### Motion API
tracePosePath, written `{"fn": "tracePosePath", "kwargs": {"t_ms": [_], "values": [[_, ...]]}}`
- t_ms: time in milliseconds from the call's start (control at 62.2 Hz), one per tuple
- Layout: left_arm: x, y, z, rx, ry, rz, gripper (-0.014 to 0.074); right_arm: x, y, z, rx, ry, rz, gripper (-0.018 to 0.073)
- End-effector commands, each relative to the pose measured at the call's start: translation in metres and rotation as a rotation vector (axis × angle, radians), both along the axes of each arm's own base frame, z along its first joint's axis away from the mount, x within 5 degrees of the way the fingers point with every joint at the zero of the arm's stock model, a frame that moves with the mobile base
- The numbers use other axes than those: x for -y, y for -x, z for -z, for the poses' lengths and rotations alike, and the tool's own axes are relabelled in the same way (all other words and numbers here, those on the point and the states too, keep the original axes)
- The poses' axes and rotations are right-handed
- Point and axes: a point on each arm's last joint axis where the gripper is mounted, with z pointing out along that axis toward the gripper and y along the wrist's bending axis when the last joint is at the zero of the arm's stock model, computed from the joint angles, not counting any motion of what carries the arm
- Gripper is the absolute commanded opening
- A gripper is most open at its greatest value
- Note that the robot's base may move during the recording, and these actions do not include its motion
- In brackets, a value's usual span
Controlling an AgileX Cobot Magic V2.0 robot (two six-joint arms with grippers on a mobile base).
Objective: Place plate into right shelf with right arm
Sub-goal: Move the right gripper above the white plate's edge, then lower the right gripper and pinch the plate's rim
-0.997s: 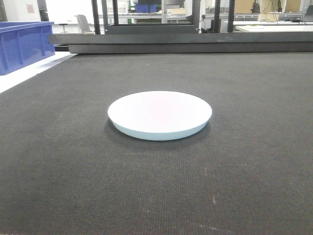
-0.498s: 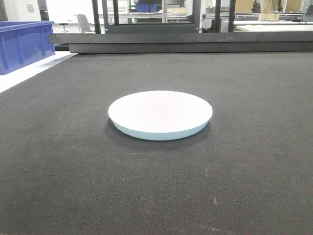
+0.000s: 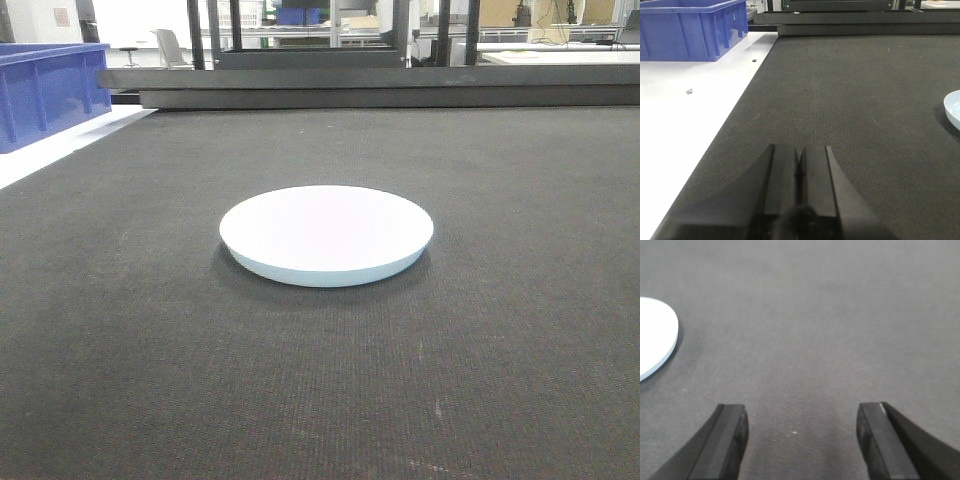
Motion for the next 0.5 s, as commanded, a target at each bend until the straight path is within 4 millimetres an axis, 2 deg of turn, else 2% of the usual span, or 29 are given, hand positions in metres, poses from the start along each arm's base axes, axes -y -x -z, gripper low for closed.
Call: {"fn": "tracePosePath", "kwargs": {"t_ms": [0,161,257,482], "values": [[-0.001,0.0,-0.006,0.083,0.014,-0.01,-0.0047,-0.005,-0.027,-0.033,0.056,-0.012,-0.025,0.0565],[-0.001,0.0,-0.006,0.083,0.014,-0.01,-0.0047,-0.029,-0.076,-0.054,-0.065,-0.068,-0.082,0.0565],[-0.001,0.0,-0.006,0.083,0.014,-0.01,-0.0047,-0.053,-0.107,-0.064,-0.122,-0.088,-0.121,0.0565],[-0.001,0.0,-0.006,0.083,0.014,-0.01,-0.0047,-0.114,-0.171,-0.057,-0.257,-0.093,-0.171,0.0565]]}}
